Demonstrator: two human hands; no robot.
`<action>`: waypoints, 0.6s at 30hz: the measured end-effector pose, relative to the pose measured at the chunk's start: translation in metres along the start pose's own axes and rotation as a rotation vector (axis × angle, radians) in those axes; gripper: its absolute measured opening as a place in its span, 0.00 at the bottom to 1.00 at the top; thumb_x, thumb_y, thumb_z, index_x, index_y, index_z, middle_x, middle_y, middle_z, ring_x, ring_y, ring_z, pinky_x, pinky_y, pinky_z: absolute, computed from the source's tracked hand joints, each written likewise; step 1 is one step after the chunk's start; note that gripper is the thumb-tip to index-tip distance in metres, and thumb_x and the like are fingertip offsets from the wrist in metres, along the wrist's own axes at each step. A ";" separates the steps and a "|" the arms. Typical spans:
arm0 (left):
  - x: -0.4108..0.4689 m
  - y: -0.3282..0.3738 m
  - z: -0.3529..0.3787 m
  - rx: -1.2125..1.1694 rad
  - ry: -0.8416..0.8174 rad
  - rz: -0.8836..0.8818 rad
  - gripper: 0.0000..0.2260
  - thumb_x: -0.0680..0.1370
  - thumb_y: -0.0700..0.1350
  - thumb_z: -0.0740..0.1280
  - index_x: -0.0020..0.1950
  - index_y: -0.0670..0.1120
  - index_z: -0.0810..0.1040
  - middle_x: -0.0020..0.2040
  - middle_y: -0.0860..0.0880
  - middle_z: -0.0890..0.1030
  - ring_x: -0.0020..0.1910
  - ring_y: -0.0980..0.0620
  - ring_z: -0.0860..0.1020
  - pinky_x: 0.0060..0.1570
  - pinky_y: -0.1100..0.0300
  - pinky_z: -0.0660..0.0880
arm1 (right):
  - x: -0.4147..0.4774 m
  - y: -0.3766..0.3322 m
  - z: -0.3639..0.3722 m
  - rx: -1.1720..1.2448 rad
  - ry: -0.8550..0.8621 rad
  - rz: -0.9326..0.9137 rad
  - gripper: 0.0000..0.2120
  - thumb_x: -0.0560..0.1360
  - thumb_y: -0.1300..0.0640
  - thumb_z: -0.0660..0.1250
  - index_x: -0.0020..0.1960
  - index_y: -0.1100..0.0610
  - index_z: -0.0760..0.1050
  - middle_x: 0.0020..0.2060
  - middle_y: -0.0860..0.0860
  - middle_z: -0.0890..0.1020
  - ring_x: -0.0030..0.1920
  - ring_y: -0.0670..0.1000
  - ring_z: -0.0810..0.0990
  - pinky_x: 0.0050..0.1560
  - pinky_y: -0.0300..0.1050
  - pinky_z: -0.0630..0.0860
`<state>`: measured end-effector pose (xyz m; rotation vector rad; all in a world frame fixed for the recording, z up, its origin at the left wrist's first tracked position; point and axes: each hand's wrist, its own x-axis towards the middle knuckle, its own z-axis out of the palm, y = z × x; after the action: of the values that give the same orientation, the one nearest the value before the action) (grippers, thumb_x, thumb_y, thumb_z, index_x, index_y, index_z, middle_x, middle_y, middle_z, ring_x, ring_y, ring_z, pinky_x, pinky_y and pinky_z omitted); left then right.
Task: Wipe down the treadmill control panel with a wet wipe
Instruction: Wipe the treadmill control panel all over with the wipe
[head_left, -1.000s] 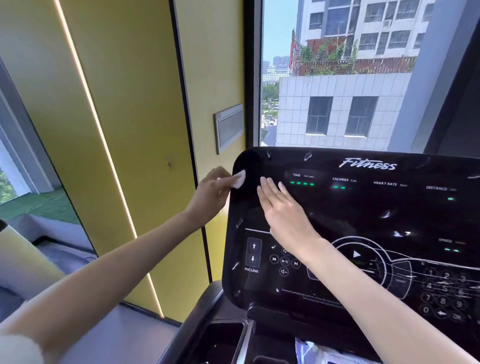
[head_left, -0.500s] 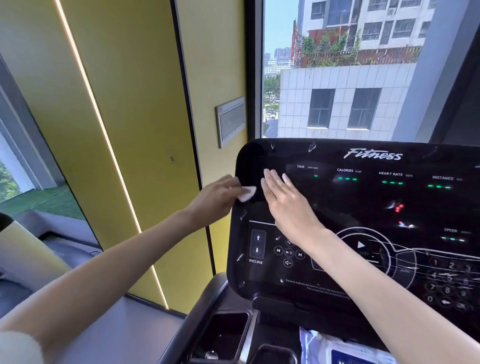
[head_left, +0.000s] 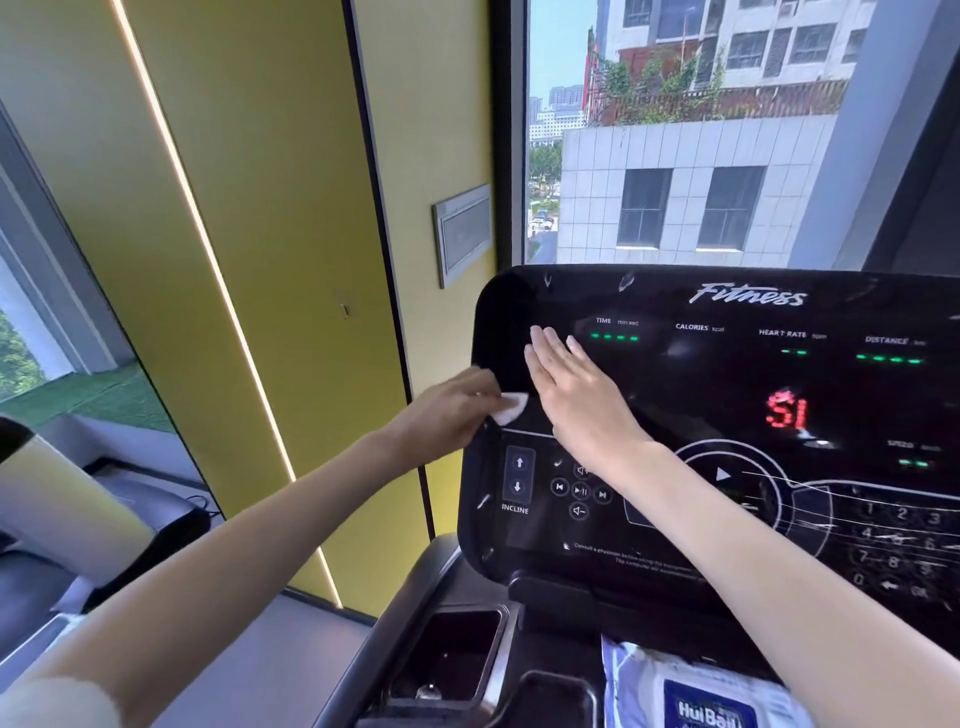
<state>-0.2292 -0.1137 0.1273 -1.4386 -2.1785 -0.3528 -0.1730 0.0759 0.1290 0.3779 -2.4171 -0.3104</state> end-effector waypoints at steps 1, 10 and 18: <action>0.005 -0.009 -0.002 -0.034 0.100 -0.112 0.15 0.71 0.27 0.64 0.54 0.39 0.81 0.43 0.43 0.77 0.42 0.46 0.76 0.39 0.50 0.77 | 0.000 0.000 0.000 -0.003 0.004 -0.001 0.34 0.57 0.76 0.69 0.63 0.74 0.69 0.65 0.69 0.69 0.65 0.66 0.69 0.65 0.60 0.67; -0.001 -0.005 0.002 -0.071 0.167 -0.218 0.12 0.75 0.31 0.62 0.54 0.39 0.80 0.43 0.44 0.77 0.39 0.47 0.75 0.39 0.54 0.75 | -0.001 -0.001 -0.001 0.007 -0.009 -0.001 0.33 0.59 0.77 0.67 0.64 0.74 0.68 0.65 0.69 0.68 0.66 0.66 0.68 0.65 0.60 0.66; -0.011 0.003 0.012 -0.134 0.187 -0.285 0.12 0.73 0.29 0.65 0.53 0.39 0.80 0.43 0.46 0.76 0.40 0.50 0.75 0.40 0.59 0.74 | -0.018 -0.008 -0.008 0.098 0.019 -0.004 0.35 0.67 0.76 0.56 0.73 0.68 0.52 0.73 0.64 0.53 0.74 0.59 0.50 0.73 0.51 0.44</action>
<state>-0.2267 -0.1153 0.1112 -1.1095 -2.2396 -0.7164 -0.1525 0.0734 0.1217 0.4273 -2.4196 -0.1892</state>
